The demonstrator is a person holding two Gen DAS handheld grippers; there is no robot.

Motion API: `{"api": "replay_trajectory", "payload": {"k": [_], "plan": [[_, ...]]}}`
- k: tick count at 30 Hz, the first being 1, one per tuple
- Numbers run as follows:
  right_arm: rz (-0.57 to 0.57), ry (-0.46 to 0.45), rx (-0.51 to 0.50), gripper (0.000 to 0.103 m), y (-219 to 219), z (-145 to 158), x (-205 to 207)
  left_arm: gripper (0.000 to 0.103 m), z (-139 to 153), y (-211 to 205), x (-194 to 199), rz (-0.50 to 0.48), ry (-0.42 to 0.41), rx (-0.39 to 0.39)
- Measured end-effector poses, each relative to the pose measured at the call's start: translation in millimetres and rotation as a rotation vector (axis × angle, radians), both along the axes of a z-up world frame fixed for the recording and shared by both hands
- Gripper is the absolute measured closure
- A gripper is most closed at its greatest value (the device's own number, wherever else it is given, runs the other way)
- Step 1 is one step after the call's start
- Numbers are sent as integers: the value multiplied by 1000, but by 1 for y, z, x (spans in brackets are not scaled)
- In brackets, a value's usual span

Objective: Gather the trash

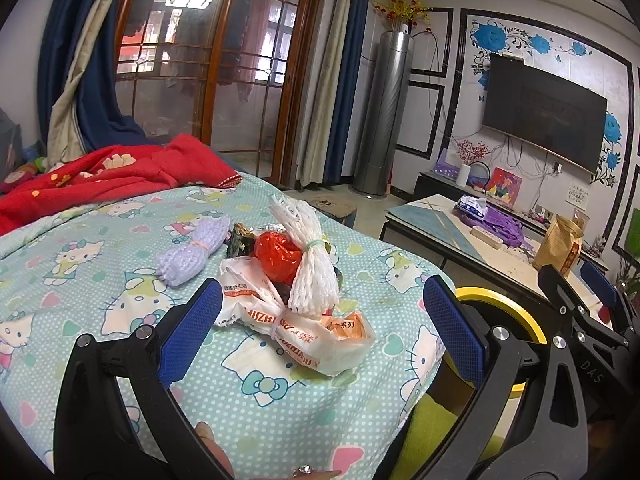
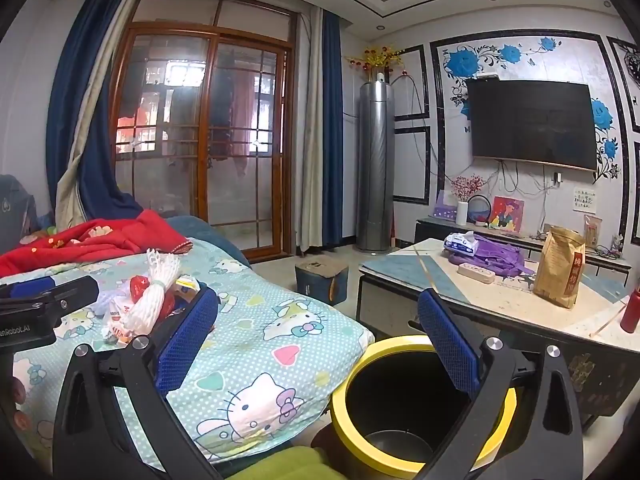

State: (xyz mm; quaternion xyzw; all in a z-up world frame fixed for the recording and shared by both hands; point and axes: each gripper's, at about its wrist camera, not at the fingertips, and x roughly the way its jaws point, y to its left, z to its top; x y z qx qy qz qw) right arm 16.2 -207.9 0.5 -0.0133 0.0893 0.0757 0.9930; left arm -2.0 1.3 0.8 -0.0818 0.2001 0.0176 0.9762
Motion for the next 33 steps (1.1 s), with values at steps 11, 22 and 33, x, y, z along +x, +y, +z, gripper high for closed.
{"api": "replay_trajectory", "payload": {"k": [11,22,33], "plan": [[-1,2,-1,6,0,1,0,11,0,0,0,0,1,0],[-3,6,-1,6,-2,-7,5,11,0,1,0,-1,5,-3],[-16,20,-1,6,-8,-11,6,11,0,1,0,1,5,-3]]}}
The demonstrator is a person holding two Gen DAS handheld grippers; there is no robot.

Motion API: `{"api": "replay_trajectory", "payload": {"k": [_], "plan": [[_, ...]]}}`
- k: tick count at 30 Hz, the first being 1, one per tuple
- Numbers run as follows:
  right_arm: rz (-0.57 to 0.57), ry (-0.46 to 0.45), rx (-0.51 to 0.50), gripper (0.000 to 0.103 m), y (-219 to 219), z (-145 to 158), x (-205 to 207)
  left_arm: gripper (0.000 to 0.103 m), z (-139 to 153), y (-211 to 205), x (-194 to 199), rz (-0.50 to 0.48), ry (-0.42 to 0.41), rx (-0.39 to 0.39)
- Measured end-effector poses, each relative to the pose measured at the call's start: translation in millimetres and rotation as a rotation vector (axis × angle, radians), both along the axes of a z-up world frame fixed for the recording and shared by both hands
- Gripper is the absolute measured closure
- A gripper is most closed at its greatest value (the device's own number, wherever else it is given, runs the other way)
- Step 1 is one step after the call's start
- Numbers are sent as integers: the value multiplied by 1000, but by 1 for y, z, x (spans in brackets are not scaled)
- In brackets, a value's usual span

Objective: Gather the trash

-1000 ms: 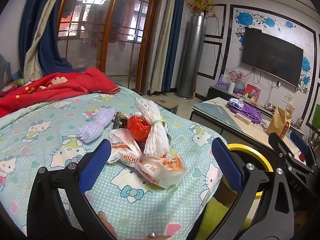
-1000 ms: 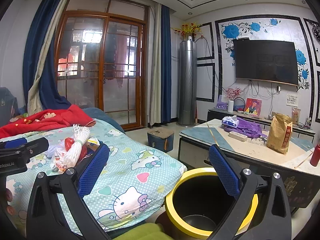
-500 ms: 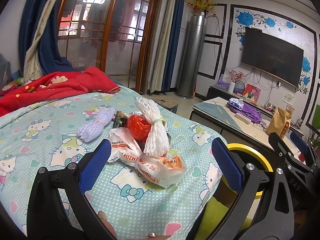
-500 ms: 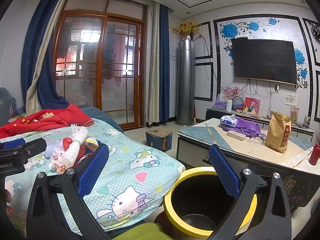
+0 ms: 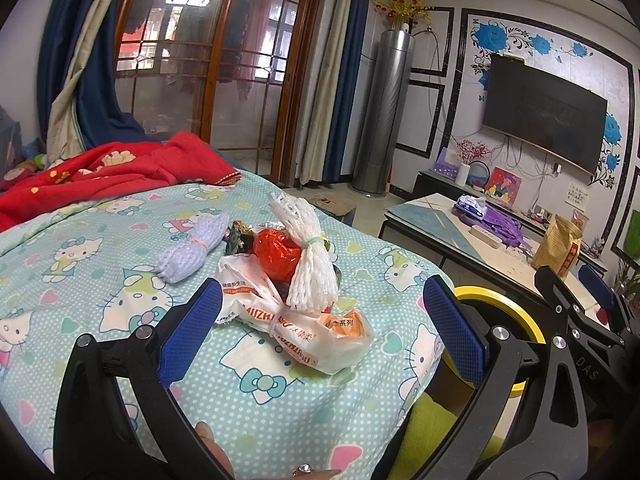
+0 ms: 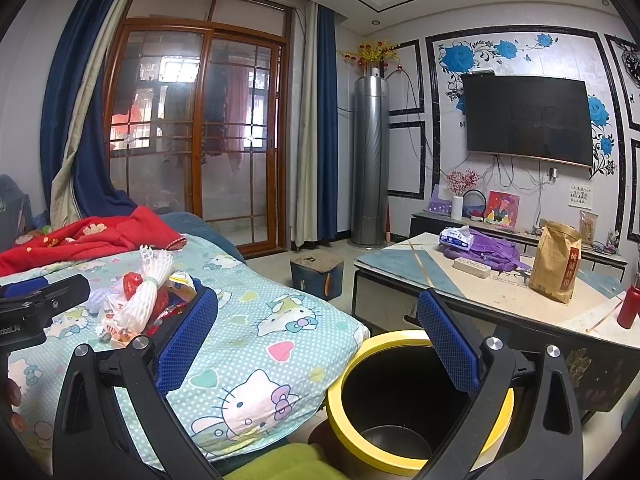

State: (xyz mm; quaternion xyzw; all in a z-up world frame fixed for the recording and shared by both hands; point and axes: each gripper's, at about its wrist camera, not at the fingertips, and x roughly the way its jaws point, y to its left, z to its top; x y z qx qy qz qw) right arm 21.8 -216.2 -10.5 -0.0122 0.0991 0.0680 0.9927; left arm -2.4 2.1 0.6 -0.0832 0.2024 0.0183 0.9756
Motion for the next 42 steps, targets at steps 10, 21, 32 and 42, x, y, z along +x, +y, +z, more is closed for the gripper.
{"api": "replay_trajectory", "payload": {"k": [10,21,32,42], "plan": [[28,9,4,6,3,3,-1,11,-2,0,0,7,5,-3],[268,62,-21,6,38,12,4,11,0,34,3,60,0,-24],[417,186,-3,6,96,21,36,11,11,102,6,192,40,-55],[478,304,-65,6,155,15,70,11,10,145,43,160,200,-2]]}}
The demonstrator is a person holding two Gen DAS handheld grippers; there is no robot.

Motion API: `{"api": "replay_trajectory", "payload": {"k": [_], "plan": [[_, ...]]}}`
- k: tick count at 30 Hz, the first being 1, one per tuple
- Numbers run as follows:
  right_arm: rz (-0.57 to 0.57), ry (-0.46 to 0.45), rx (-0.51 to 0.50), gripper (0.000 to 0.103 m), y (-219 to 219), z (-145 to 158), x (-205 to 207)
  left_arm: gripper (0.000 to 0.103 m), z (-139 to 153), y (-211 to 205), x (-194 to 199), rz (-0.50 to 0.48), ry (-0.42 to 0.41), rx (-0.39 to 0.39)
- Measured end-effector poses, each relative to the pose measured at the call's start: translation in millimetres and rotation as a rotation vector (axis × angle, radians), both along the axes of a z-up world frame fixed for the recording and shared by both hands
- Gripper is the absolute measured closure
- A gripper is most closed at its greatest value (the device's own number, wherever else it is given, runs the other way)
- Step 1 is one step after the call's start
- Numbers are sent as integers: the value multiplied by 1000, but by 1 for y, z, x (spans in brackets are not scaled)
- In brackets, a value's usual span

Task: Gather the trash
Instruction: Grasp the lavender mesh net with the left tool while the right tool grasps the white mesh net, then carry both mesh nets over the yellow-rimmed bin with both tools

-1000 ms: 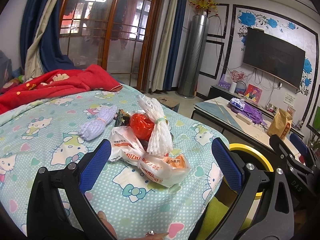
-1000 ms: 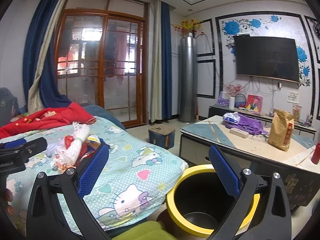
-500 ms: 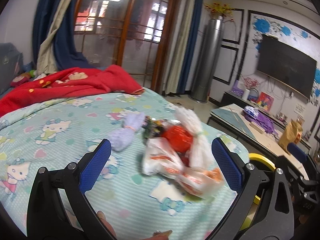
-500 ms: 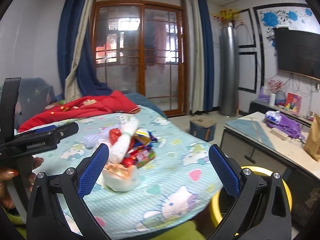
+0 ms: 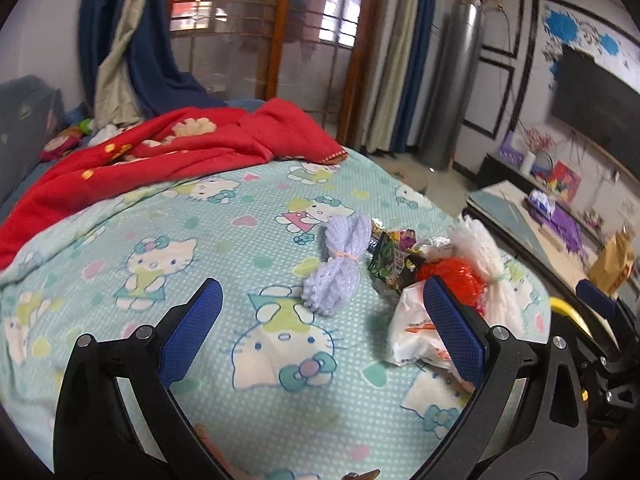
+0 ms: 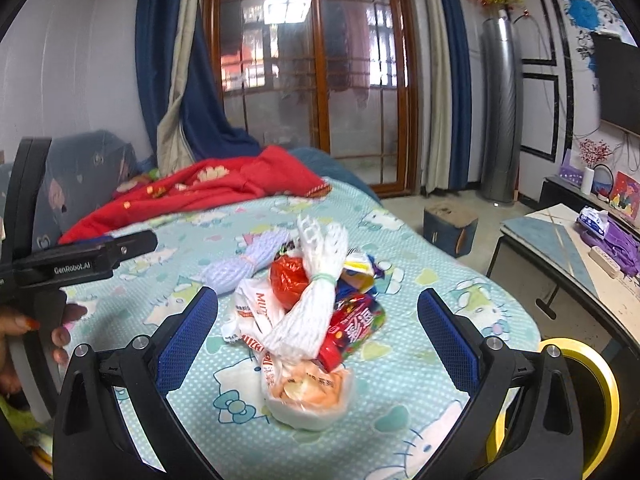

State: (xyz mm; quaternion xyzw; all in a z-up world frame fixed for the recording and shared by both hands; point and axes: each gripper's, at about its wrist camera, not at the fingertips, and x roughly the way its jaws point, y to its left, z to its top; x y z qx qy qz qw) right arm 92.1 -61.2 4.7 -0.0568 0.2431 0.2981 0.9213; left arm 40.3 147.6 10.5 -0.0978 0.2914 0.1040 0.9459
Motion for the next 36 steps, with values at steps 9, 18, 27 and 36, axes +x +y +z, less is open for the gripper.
{"api": "replay_trajectory", "payload": {"k": [9,18,27,36], "plan": [[31,154,7,22,4,-22,22,11,-37,6,56,-93,72,-70],[70,216,15,54,13,-35,34,18,-62,19,82,-56,108,-194],[71,228,42,83,4,-44,34,72,-83,21,86,-69,148,-268],[35,168,59,87,-12,-37,28,83,-69,15,65,-82,65,-248]]}}
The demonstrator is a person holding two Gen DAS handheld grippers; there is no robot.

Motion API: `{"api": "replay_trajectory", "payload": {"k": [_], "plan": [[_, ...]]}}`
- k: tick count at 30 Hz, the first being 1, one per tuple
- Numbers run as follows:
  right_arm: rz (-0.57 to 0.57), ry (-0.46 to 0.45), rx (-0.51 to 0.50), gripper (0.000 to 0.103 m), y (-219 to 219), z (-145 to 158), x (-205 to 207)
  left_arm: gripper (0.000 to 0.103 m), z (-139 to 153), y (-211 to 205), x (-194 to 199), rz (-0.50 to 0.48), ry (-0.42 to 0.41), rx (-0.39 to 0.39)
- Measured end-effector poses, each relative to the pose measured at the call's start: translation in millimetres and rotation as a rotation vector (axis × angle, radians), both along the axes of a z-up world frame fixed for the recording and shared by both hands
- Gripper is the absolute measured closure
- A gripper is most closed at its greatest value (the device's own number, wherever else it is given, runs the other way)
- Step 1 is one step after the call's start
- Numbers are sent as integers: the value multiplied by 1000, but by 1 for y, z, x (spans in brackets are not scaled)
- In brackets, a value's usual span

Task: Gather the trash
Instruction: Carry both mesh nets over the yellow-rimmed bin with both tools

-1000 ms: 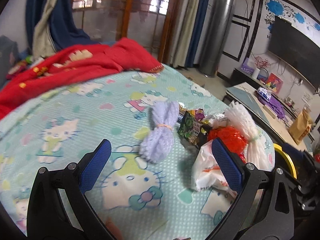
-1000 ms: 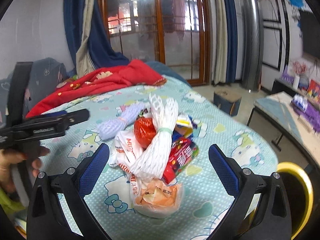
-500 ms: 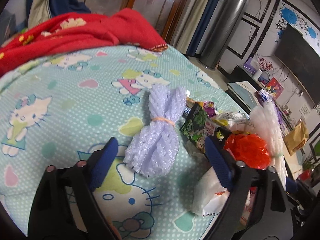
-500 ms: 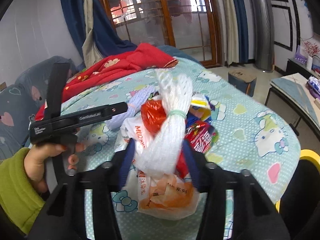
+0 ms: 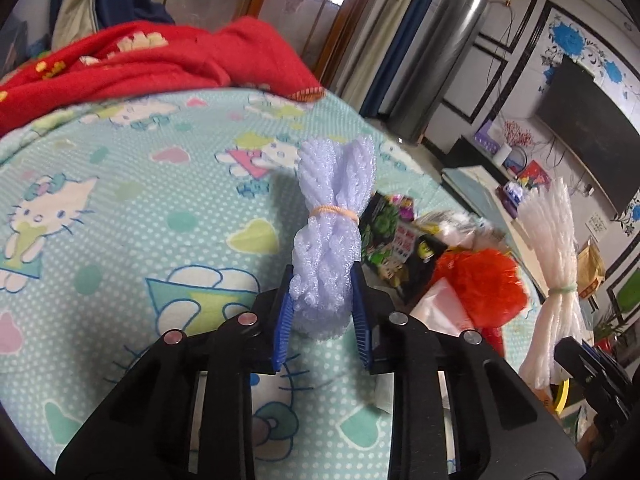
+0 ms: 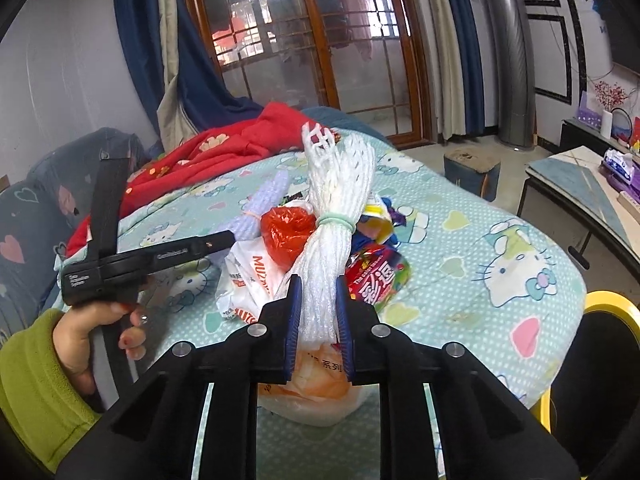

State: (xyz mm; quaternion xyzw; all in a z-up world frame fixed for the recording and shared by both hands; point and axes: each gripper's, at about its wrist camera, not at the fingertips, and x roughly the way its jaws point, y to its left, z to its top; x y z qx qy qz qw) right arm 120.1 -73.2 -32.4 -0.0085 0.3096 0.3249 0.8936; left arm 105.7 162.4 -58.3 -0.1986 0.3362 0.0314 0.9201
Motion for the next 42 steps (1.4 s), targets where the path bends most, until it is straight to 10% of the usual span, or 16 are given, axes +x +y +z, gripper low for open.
{"api": "replay_trajectory", "payload": {"k": [17,42], "plan": [[-25,-81,35,87,-24,23,-12,84,65,-44,-42,-75,-186,41],[-196,-117,25,87,-116,33,-10,84,78,-127,-47,-280,-231,81]]}}
